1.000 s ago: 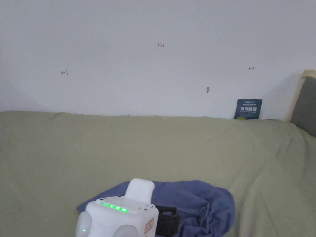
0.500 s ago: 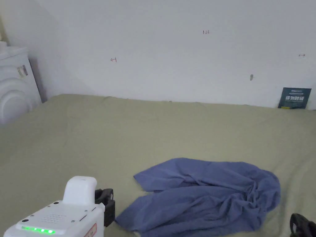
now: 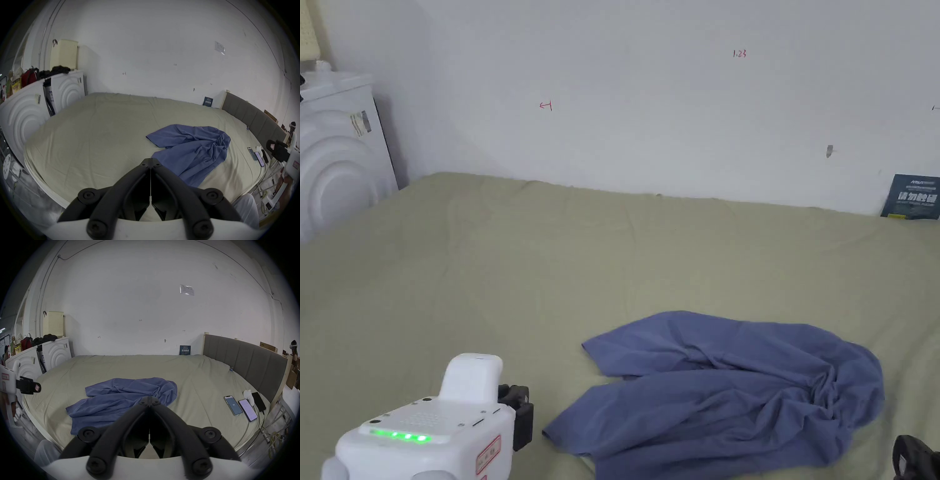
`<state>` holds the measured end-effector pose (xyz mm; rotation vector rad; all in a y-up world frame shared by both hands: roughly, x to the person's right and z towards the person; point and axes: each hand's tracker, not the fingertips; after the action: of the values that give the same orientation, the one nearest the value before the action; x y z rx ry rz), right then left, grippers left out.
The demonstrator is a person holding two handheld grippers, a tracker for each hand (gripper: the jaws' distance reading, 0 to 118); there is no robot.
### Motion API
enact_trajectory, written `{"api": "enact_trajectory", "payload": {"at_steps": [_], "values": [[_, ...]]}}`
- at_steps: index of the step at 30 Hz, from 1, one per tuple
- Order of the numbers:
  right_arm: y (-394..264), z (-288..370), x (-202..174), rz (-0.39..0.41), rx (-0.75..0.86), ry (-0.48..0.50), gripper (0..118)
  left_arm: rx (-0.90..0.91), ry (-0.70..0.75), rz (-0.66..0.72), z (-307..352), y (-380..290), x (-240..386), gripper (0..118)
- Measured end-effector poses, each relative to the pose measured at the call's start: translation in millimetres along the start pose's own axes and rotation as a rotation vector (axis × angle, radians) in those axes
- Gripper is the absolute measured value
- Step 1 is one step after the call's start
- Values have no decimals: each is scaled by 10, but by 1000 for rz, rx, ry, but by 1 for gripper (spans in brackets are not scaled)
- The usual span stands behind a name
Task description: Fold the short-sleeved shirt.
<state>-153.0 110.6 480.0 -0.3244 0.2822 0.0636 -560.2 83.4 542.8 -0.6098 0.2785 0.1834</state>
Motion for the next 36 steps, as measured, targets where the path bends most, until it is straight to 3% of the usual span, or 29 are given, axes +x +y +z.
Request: {"api": "enact_trajectory", "payload": {"at_steps": [3, 4, 5, 6, 7, 16, 18, 19, 21, 22, 23, 25, 28, 33, 36], "values": [[-43, -89, -6, 4, -18, -1, 0, -81, -5, -4, -398, -28, -35, 0], [-52, -119, -10, 2, -23, 0, 0, -92, -9, 17, -521, -30, -43, 9], [-72, -160, -14, -1, -31, 3, 0, -145, -18, 24, -677, -28, -55, 40], [-85, -214, -24, -3, -45, 5, 0, -206, -27, 30, -865, -13, -58, 102], [-96, -259, -34, -6, -53, 6, 0, -273, -28, 16, -1018, -44, -60, 118], [-209, -611, -165, 23, -127, 39, 0, -380, 74, -15, -1922, -133, 63, 112], [-234, -629, -164, 16, -131, 46, 0, -397, 99, -63, -1981, -226, 140, 100], [-241, -640, -166, 16, -134, 48, 0, -359, 107, -90, -1947, -214, 171, 101], [-269, -657, -166, 18, -142, 50, 0, -391, 90, -56, -1979, -211, 85, 99], [-274, -660, -164, 17, -148, 53, 0, -415, 60, -22, -1948, -207, 82, 93], [-281, -660, -161, 11, -151, 56, 0, -399, 65, -45, -1904, -196, 88, 79], [-297, -652, -153, 4, -149, 59, 0, -328, 39, -83, -1777, -119, 138, 0], [-285, -656, -102, -8, -148, 57, 0, -346, -25, 5, -1579, -55, 202, 0], [-139, -832, 89, -15, -167, 20, 0, -339, -11, -11, -1640, -76, 120, 0], [59, -1176, 315, -60, -195, -13, 0, -348, -20, -12, -1708, -89, 64, 0]]}}
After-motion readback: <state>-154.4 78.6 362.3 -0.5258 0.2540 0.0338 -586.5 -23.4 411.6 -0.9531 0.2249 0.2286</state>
